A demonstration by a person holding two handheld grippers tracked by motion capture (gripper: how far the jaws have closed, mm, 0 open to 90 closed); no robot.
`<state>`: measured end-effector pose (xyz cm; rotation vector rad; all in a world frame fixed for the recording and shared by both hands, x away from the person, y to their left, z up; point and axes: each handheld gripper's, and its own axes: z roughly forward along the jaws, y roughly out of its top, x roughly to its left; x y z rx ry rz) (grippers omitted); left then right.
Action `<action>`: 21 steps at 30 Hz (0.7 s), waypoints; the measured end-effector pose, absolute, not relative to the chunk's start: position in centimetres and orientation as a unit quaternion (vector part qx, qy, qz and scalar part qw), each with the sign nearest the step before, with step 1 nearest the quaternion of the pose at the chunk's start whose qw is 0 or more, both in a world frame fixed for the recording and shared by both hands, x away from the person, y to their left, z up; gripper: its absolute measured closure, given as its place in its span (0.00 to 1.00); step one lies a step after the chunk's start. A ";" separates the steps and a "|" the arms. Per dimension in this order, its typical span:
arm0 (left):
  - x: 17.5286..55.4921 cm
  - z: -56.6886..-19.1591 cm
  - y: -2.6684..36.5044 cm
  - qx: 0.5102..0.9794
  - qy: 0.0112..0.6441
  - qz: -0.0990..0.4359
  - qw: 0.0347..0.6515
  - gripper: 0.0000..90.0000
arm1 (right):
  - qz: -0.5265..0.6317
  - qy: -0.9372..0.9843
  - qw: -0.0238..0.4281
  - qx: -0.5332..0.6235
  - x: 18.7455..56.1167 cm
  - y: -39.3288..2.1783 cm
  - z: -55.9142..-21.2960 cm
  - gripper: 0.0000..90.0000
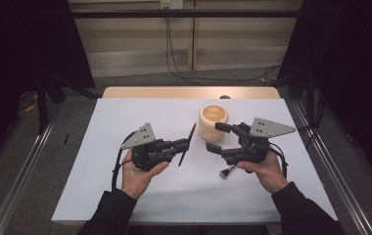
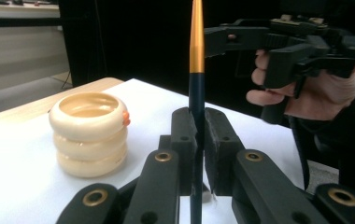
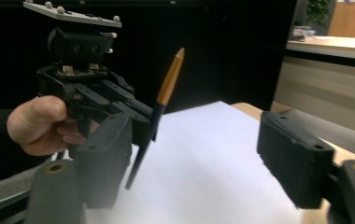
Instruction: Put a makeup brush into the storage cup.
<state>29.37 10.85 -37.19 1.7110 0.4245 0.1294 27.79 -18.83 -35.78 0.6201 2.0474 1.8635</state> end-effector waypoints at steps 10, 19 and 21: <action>29.1 -37.2 10.4 0.748 0.178 0.049 0.637 0.93 | 0.656 0.718 0.126 0.198 29.1 -17.1 -35.3 0.47; 28.9 -37.4 10.0 0.753 0.174 0.054 0.633 0.93 | 0.661 0.719 0.098 0.189 29.5 -16.3 -35.3 0.62; 28.8 -37.4 10.0 0.754 0.170 0.054 0.632 0.93 | 0.662 0.719 0.095 0.188 29.6 -16.2 -35.4 0.66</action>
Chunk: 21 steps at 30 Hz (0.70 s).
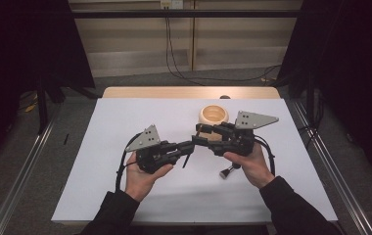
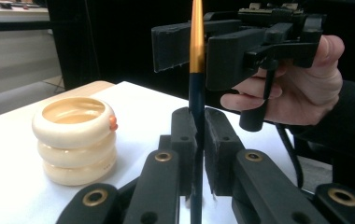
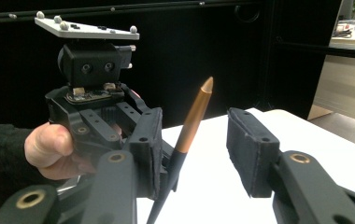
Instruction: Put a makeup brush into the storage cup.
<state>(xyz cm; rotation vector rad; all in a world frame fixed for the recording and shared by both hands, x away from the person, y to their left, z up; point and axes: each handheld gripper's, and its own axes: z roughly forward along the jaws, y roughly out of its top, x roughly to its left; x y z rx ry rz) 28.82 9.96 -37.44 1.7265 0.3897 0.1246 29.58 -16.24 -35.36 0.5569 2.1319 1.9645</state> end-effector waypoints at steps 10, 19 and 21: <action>28.9 -37.9 9.6 0.759 0.163 0.051 0.628 0.93 | 0.658 0.728 0.073 0.180 29.7 -16.0 -35.7 0.86; 29.1 -38.4 9.3 0.761 0.163 0.046 0.626 0.93 | 0.655 0.731 0.051 0.185 29.9 -15.8 -36.0 0.94; 29.2 -38.5 9.3 0.760 0.159 0.043 0.629 0.93 | 0.654 0.732 0.052 0.186 29.9 -15.8 -36.0 0.94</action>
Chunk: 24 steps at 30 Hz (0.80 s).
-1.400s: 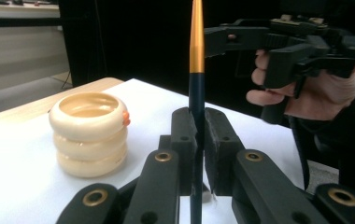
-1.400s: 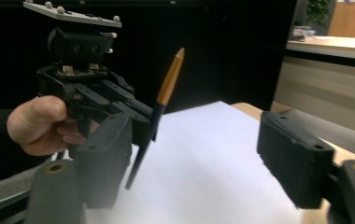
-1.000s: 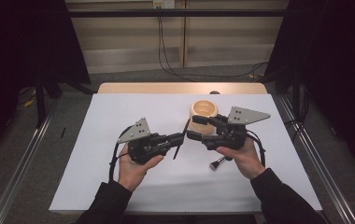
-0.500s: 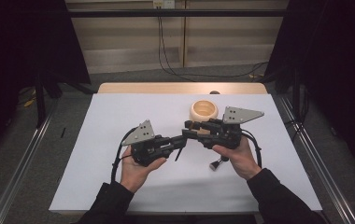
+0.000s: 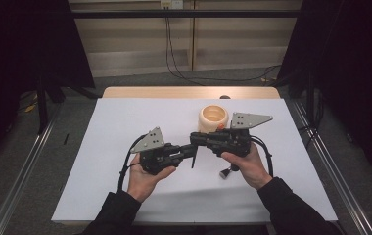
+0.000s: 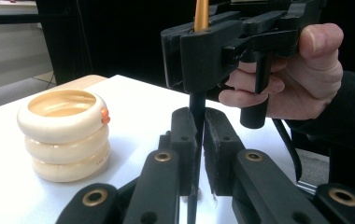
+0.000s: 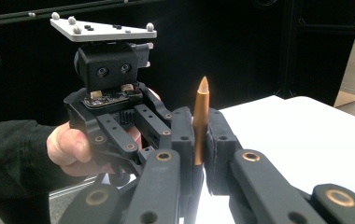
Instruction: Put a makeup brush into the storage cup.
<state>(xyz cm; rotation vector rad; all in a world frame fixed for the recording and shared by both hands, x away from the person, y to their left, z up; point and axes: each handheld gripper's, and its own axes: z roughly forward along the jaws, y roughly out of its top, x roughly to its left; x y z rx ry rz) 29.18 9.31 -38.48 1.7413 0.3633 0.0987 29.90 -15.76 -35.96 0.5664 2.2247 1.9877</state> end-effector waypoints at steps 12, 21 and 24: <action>29.5 -39.0 9.3 0.758 0.173 0.063 0.626 0.68 | 0.651 0.730 0.072 0.193 29.7 -16.0 -35.7 0.94; 29.6 -39.1 8.8 0.761 0.187 0.081 0.616 0.24 | 0.651 0.731 0.079 0.189 29.7 -16.4 -35.4 0.94; 29.8 -39.1 8.8 0.758 0.199 0.071 0.618 0.09 | 0.652 0.730 0.078 0.190 29.7 -16.4 -35.4 0.94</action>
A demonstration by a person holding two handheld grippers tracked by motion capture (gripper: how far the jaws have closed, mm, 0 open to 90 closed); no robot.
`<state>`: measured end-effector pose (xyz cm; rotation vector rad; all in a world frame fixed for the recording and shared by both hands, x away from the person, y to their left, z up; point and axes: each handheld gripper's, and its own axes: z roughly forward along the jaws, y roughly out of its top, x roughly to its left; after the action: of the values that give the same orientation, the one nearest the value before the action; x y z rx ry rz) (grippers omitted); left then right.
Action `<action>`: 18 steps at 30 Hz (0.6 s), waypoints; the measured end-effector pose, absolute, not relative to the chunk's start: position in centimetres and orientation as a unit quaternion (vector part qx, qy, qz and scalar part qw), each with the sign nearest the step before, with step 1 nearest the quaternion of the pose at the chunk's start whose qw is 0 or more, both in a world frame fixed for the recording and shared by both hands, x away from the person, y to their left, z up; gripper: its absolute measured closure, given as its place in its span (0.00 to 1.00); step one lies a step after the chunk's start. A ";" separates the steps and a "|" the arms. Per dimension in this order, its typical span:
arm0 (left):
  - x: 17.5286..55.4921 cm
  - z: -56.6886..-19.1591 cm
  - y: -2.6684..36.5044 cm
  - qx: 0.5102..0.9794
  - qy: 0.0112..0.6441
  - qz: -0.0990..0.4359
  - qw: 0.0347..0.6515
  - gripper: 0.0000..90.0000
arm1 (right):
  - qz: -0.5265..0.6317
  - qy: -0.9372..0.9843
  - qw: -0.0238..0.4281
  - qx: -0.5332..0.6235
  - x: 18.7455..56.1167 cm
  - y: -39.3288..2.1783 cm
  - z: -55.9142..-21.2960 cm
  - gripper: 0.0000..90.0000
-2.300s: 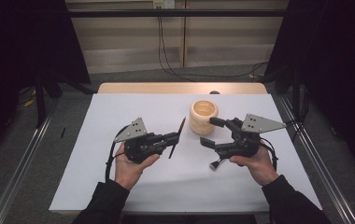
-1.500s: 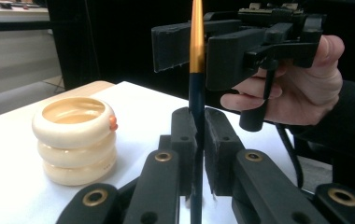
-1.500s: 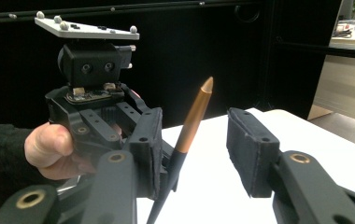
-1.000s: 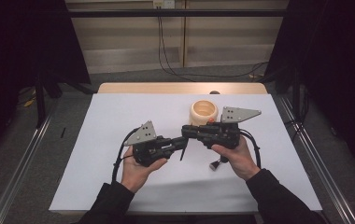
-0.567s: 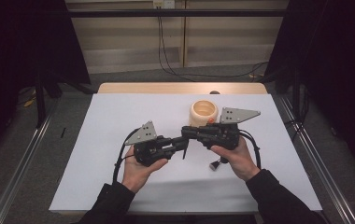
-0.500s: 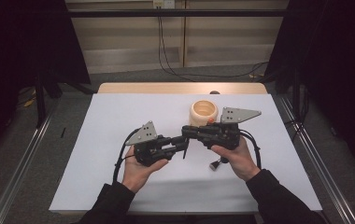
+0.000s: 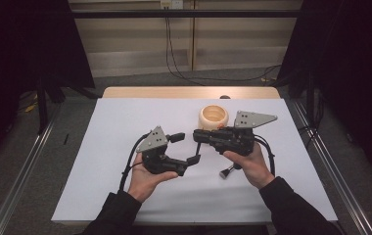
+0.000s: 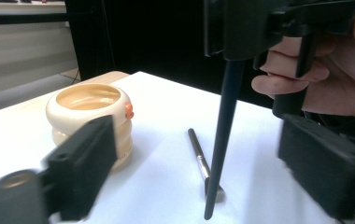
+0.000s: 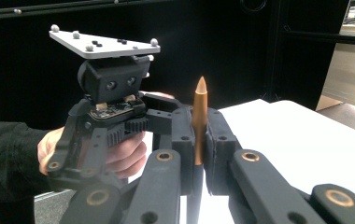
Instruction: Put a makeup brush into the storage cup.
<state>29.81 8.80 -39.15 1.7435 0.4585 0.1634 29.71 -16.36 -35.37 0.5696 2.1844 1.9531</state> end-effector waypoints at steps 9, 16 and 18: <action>29.7 -39.1 8.8 0.766 0.206 0.093 0.602 0.02 | 0.654 0.727 0.086 0.190 29.7 -16.6 -35.1 0.94; 29.7 -39.0 9.0 0.759 0.214 0.118 0.603 0.01 | 0.651 0.728 0.092 0.195 29.8 -17.0 -35.1 0.94; 29.6 -38.9 9.2 0.752 0.219 0.126 0.609 0.01 | 0.650 0.728 0.094 0.195 29.8 -17.0 -35.1 0.94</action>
<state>29.65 9.25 -38.86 1.7380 0.5050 0.2908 29.82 -17.00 -35.10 0.5779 2.1610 1.9285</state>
